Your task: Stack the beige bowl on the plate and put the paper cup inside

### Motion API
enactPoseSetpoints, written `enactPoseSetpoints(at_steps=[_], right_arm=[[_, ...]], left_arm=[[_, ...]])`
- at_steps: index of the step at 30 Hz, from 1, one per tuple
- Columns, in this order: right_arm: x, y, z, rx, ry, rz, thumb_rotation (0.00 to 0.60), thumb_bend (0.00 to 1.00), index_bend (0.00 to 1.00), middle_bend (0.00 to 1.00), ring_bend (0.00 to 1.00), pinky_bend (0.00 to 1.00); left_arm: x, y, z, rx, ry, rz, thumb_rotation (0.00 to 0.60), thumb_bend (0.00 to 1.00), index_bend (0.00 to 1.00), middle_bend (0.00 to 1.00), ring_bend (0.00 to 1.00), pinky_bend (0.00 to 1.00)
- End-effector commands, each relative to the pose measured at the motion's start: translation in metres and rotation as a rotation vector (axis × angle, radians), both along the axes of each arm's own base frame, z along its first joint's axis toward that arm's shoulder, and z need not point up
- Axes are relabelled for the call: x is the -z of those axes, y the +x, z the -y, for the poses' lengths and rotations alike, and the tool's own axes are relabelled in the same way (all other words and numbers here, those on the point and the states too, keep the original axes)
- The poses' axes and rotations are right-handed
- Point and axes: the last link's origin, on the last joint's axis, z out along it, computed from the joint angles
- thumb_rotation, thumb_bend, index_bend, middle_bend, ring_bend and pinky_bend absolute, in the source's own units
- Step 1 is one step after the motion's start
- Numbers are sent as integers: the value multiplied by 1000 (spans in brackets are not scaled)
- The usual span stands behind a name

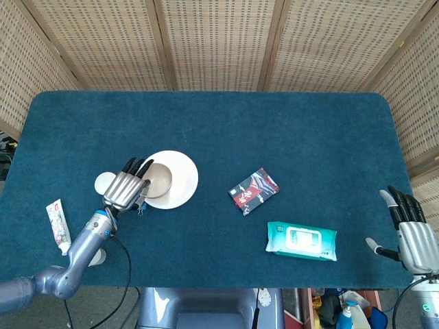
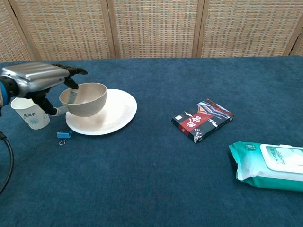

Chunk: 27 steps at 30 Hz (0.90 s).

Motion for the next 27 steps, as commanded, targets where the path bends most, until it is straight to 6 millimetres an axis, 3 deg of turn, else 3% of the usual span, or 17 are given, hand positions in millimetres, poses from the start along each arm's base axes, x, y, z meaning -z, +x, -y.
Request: enactPoseSetpoints(at_steps=[1,10,23,25,27], right_arm=[[-1,0,0,-1,-1,4,600,146,4,0,0,0],[-4,-3,1,5,-3,28,600,146,4,0,0,0],[-6,-5,2,6,-1,39,600,146,4,0,0,0],[-5,-4,1,0,0,36,600,146,4,0,0,0],[-4,-3,1,0,1,34,600,146,4,0,0,0]], left_arm=[[15,9,-10,7,-10,-36,600,438,605,8,0,16],[32,18,-17,-8,-7,-61,600,438,605,10,0,16],[32,13,-24,-30,18,-83,600,439,600,10,0,15],[34,11,-24,-36,14,-92,600,432,555,7,0,9],[35,11,-24,-36,15,-98,600,352,452,1,0,2]])
